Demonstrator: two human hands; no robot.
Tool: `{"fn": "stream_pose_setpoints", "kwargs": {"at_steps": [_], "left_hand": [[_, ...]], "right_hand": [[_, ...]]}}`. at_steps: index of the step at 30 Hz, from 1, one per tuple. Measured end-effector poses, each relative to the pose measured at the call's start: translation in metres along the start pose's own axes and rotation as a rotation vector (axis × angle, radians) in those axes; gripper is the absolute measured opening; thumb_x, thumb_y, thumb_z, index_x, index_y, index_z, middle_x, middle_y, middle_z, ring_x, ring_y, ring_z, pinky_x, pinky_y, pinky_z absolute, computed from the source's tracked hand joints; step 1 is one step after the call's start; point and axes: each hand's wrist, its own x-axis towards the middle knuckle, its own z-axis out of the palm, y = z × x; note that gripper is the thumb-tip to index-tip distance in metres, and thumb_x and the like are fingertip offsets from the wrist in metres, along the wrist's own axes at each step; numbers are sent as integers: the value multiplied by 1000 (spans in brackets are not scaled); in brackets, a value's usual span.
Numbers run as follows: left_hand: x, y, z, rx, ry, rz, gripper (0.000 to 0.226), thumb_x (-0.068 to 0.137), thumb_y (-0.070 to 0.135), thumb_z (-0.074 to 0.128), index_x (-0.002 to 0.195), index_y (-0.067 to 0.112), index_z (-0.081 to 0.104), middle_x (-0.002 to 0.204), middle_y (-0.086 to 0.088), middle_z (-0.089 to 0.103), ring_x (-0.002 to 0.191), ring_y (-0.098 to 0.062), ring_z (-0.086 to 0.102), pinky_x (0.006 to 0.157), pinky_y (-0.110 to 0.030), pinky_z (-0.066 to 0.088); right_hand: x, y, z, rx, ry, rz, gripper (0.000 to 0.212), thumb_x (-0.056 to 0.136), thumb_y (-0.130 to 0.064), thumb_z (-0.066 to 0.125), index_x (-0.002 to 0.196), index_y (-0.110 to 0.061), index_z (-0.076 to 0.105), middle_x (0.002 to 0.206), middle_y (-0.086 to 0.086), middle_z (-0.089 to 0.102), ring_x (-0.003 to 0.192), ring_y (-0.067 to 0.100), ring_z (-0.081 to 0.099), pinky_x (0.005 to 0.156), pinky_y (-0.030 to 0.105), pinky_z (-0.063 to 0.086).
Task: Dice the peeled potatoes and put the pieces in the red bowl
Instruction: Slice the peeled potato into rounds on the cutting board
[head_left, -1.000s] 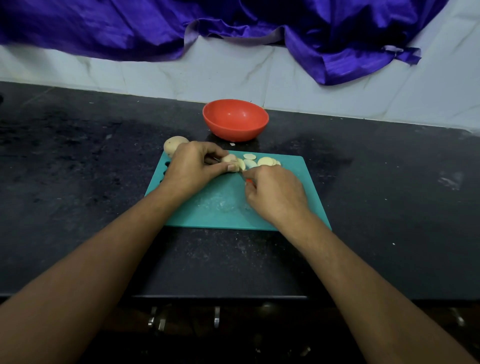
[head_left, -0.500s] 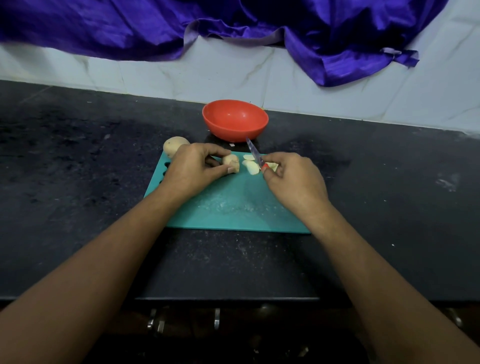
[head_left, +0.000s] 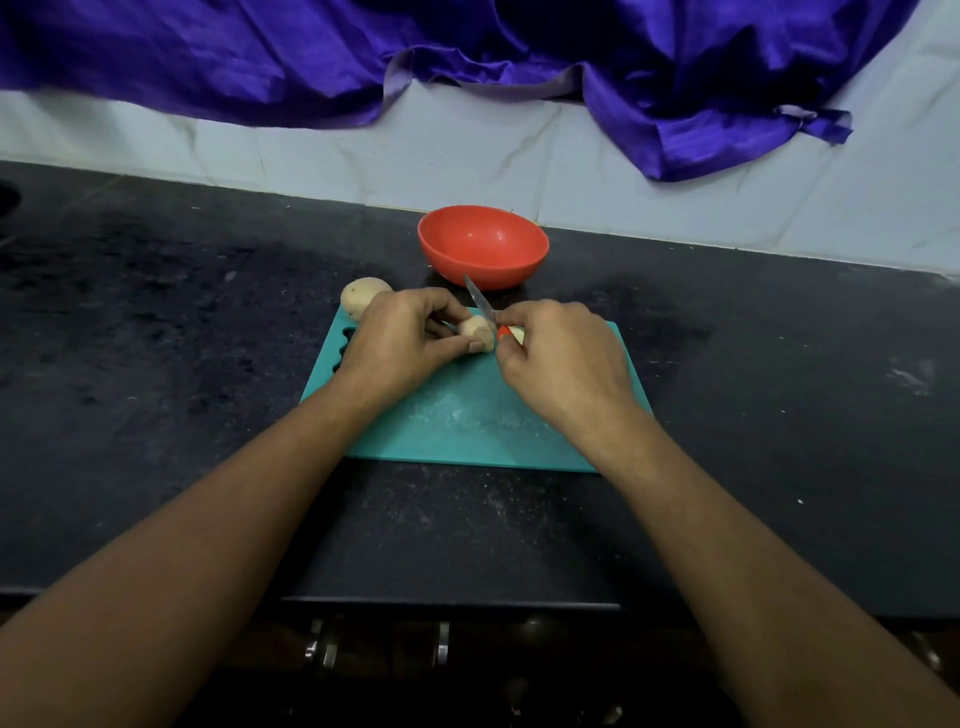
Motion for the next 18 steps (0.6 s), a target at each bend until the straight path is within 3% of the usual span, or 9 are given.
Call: {"fn": "stream_pose_setpoints", "kwargs": {"at_steps": [7,10,14,18], "left_hand": [[1,1,0,12,-3,6,24,77,33,88,97,27,76,86,17,74,80,2,69,76,-21,57],[1,1,2,16,4,8,23,78,31,88,97,28,76,86,18,73,81,2,69,77,-23,58],[2,2,3,33,12,20,23,79,29,88,98,26,77,86,18,73,81,2,69,79,-27,59],[2,1,3,42,25,29,24,78,29,89,99,24,78,89,14,75,82,1,70,80,-30,60]], "right_hand": [[0,-1,2,-30,7,4,33,97,-32,56,127,-33,70,106,-3,75,95,24,68,73,36,51],[3,-1,2,-61,1,-1,30,98,-32,56,123,-30,72,103,0,74,93,25,67,68,32,45],[9,-2,5,-20,-15,13,26,96,-33,59,117,-29,74,101,0,74,92,26,67,70,35,49],[6,-2,8,19,-26,21,26,99,-33,60,121,-30,73,101,-2,74,89,22,66,65,31,41]]}}
